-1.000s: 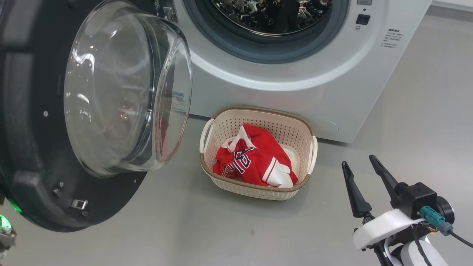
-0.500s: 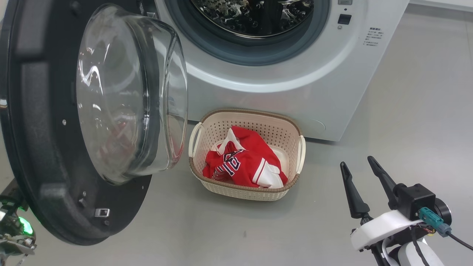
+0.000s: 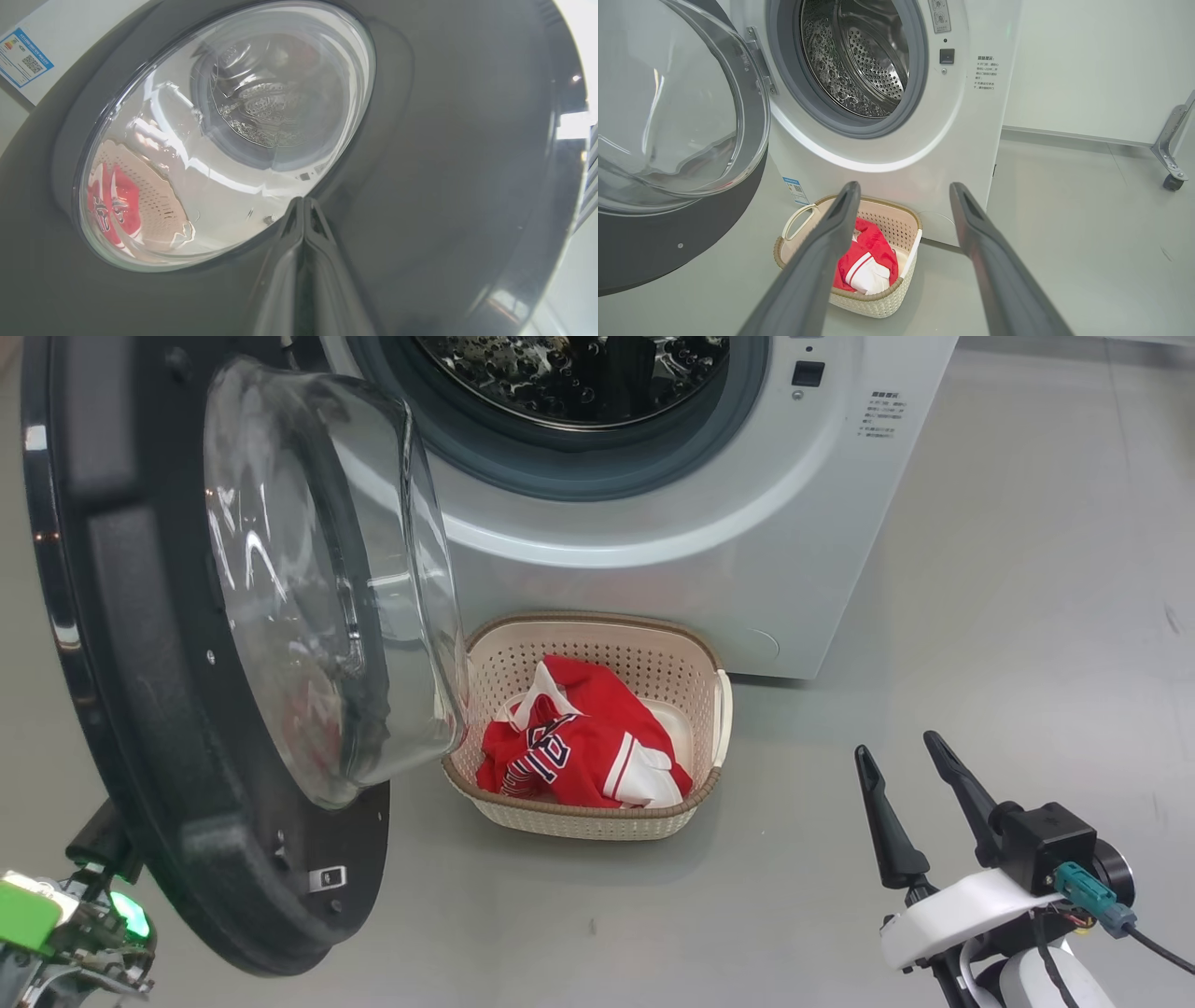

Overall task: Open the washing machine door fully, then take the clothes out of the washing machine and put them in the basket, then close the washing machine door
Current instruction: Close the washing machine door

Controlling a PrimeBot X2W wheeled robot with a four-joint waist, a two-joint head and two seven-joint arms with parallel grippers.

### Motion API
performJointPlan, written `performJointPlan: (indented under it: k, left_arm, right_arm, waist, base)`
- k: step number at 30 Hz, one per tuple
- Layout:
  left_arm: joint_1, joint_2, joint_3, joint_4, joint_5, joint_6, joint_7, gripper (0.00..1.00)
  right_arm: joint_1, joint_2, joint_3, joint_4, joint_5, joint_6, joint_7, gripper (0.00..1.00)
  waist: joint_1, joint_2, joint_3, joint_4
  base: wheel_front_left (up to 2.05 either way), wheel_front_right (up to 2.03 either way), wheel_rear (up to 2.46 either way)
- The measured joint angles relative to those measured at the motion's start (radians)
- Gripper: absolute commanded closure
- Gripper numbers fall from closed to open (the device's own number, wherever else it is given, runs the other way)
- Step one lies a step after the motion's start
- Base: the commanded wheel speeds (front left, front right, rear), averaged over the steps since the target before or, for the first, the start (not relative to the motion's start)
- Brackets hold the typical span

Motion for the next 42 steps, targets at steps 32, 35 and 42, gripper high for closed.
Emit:
performJointPlan:
  k: [32, 35, 42]
  left_arm:
    - [0.02, -0.097, -0.043, -0.062, 0.008, 0.0, 0.017, 1.0]
    - [0.02, -0.1, -0.032, -0.064, 0.008, 0.0, 0.015, 1.0]
    - [0.021, -0.108, -0.004, -0.076, 0.008, 0.0, -0.001, 1.0]
  right_arm:
    - [-0.006, 0.019, 0.014, 0.041, 0.007, 0.001, -0.025, 0.0]
    - [-0.006, 0.02, 0.012, 0.041, 0.013, 0.001, -0.026, 0.0]
    - [-0.006, 0.02, 0.007, 0.042, 0.013, 0.0, -0.034, 0.0]
  waist:
    - [0.0, 0.0, -0.006, -0.144]
    - [0.0, 0.0, -0.009, -0.147]
    - [0.0, 0.0, -0.01, -0.147]
  base:
    - [0.0, 0.0, 0.0]
    - [0.0, 0.0, 0.0]
    - [0.0, 0.0, 0.0]
